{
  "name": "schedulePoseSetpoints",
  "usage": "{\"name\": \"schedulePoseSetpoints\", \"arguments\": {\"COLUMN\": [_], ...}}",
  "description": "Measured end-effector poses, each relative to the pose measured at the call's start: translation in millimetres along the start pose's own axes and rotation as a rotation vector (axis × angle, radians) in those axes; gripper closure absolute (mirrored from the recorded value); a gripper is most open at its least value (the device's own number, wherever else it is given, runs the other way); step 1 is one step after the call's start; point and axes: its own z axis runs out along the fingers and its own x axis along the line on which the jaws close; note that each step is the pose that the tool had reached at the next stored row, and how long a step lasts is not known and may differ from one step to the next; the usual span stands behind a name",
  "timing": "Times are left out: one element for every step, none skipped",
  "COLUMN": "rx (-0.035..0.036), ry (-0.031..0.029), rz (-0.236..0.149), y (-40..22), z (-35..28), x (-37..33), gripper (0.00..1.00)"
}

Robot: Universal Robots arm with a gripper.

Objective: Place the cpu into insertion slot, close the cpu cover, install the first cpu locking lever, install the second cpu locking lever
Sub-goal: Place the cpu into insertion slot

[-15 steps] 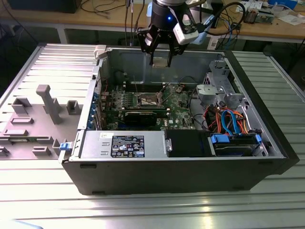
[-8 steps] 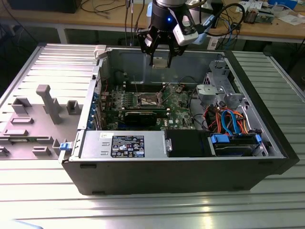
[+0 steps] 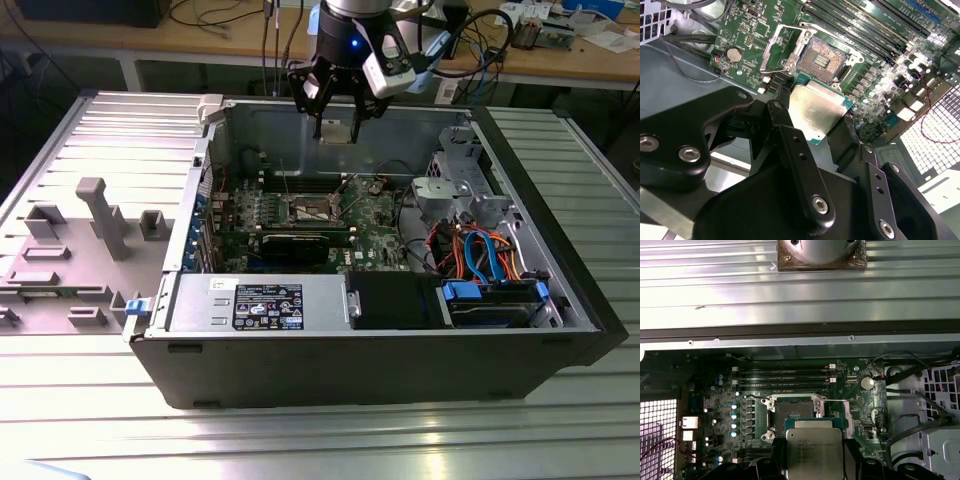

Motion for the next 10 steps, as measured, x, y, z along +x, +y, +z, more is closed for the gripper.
{"name": "schedulePoseSetpoints", "arguments": {"rx": [0.0000, 0.0001, 0.0000, 0.0000, 0.0000, 0.0000, 0.0000, 0.0000, 0.0000, 0.0000], "ry": [0.0000, 0.0000, 0.0000, 0.0000, 0.0000, 0.0000, 0.0000, 0.0000, 0.0000, 0.0000], "rz": [0.000, 0.000, 0.000, 0.000, 0.000, 0.000, 0.000, 0.000, 0.000, 0.000], "y": [0.0, 0.0, -0.1, -0.1, -0.1, -0.1, -0.1, -0.1, -0.2, -0.2], "z": [0.1, 0.4, 0.8, 0.9, 1.0, 1.3, 1.4, 1.6, 1.7, 1.8], "x": [0.0, 0.0, 0.0, 0.0, 0.0, 0.0, 0.0, 0.0, 0.0, 0.0], "gripper": [0.45, 0.45, 0.45, 0.45, 0.45, 0.45, 0.45, 0.45, 0.45, 0.45]}}
